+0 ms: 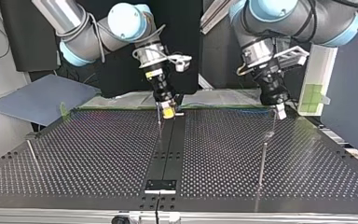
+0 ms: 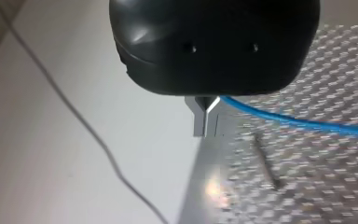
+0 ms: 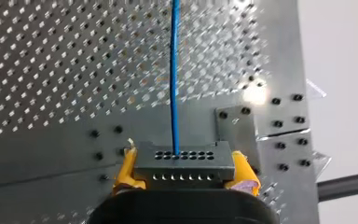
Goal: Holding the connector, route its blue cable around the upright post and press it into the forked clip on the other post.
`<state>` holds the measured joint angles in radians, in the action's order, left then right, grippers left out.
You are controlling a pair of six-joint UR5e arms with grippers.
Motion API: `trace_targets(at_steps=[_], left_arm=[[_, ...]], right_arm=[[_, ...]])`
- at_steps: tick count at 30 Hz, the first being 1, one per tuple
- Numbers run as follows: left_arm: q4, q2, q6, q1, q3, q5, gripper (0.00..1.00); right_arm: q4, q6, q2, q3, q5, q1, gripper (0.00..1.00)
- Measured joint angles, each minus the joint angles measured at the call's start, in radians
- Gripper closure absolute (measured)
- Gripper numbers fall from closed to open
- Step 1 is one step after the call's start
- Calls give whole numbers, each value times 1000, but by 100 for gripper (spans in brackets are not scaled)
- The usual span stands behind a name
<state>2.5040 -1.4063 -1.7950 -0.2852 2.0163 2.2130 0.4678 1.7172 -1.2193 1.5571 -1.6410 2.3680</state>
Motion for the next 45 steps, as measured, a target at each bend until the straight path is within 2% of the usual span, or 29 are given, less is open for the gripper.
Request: trace_targets(at_steps=[8,21,25,30,36,45], left_arm=[[67,52,-10,67,-67,-67,99],[161,-33,-37,176,-176,-176,99],[164,-70,-53,211,-215,-215,99],[165,-113,-75,235,-258,-258,99],[164,-157,-94,260,-306,-309,99],[170,-169,-128,322,-321,-385,99]], right_arm=[[-24,4,3,-68,37,-1,100],[-51,6,13,-184,46,-9,100],[-64,6,32,-221,50,-12,100],[-91,5,68,-270,53,-13,100],[-97,6,87,-326,55,-19,100],[-109,6,93,-401,60,-30,100]])
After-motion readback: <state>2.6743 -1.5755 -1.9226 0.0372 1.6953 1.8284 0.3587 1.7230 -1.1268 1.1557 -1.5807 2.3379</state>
